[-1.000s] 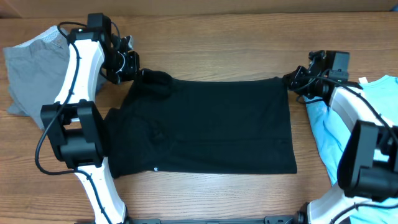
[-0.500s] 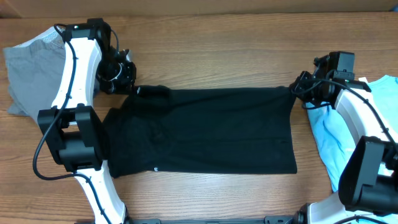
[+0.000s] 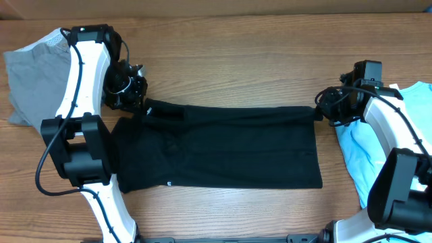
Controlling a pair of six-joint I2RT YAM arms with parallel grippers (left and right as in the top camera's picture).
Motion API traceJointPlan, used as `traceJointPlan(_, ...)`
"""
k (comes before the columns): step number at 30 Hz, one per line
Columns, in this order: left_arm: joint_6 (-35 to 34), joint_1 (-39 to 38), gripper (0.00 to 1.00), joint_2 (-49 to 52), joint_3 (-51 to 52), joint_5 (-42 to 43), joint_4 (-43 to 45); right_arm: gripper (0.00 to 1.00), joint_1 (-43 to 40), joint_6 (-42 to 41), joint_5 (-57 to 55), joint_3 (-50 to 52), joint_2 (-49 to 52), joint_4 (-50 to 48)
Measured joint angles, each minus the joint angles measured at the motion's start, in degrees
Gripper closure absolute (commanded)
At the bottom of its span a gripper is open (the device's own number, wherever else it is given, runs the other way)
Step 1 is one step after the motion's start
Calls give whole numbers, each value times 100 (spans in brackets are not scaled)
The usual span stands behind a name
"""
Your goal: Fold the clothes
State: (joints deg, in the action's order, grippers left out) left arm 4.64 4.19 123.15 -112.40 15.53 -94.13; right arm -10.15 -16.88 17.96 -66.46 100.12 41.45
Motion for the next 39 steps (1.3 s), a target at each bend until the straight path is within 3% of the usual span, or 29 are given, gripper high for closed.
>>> traceJointPlan(12, 28, 269, 96, -964, -15, -177, -240, 91, 0, 564, 433, -2, -225, -7)
traceJointPlan(17, 28, 282, 96, -968, -15, -210, -254, 91, 0, 533, 378, -2, -225, 149)
traceJointPlan(23, 28, 282, 96, -968, -15, -212, -240, 86, 0, 682, 396, -2, -225, -315)
traceJointPlan(33, 28, 282, 96, -968, -15, -111, 68, 90, 0, 763, 363, -2, -205, -197)
traceJointPlan(39, 28, 282, 96, -968, -15, -101, 35, 85, 0, 748, 341, -2, -35, -144)
